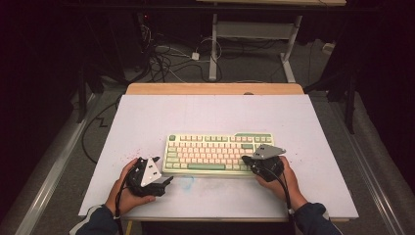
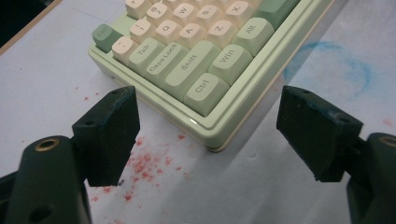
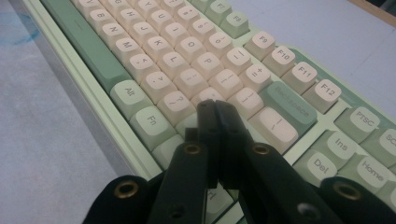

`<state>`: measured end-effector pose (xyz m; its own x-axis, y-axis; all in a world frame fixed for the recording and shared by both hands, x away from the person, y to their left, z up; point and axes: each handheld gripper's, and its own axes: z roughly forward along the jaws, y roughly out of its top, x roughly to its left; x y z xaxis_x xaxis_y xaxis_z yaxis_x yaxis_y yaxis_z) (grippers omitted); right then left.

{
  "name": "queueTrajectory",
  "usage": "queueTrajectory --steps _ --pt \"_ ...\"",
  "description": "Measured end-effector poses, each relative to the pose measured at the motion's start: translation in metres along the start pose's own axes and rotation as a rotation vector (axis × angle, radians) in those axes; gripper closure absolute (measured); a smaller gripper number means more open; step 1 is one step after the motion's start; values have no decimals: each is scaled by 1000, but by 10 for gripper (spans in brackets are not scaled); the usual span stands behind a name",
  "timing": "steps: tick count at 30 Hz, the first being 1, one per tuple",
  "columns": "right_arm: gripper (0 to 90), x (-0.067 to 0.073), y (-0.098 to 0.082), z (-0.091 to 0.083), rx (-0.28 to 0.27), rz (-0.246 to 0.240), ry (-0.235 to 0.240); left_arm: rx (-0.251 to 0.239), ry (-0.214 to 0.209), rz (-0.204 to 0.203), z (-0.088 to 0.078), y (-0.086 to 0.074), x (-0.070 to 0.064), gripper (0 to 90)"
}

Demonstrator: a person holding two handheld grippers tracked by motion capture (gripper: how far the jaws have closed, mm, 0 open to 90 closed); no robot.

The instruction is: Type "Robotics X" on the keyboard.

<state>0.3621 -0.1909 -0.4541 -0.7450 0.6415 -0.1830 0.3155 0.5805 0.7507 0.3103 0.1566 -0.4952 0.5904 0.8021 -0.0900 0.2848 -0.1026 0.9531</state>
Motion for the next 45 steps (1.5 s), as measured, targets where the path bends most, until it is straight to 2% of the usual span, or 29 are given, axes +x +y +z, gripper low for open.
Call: queueTrajectory --steps 4,7,11,13,16,18,22,27,33,42,45 --pt "900 -1 -3 2 6 8 -1 -2 -1 -5 0 1 0 209" --pt "900 -2 -4 2 4 10 -3 -5 -2 -28 -1 3 0 230" --pt "900 -1 -5 1 -3 13 -4 -13 -1 -54 -2 7 0 283" --pt "900 -1 -6 1 -6 14 -7 -19 5 -52 -3 8 0 324" --pt "900 -1 -6 2 -8 14 -6 -28 -7 -68 -6 11 0 438" --pt "900 -1 -6 2 -10 14 -7 -23 -25 -80 -8 13 1 550" --pt "900 -1 -6 2 -10 12 -8 -12 -28 -97 -8 16 2 724" --pt "900 -1 -6 2 -9 11 -9 -4 -57 -121 -10 22 1 872" --pt "900 -1 -6 2 -9 10 -7 13 -77 -127 -9 29 0 875" --pt "900 -1 -6 2 -12 13 -4 3 -77 -99 9 48 -9 874" --pt "900 -2 -6 2 -13 15 3 15 -80 -90 17 51 -12 874"
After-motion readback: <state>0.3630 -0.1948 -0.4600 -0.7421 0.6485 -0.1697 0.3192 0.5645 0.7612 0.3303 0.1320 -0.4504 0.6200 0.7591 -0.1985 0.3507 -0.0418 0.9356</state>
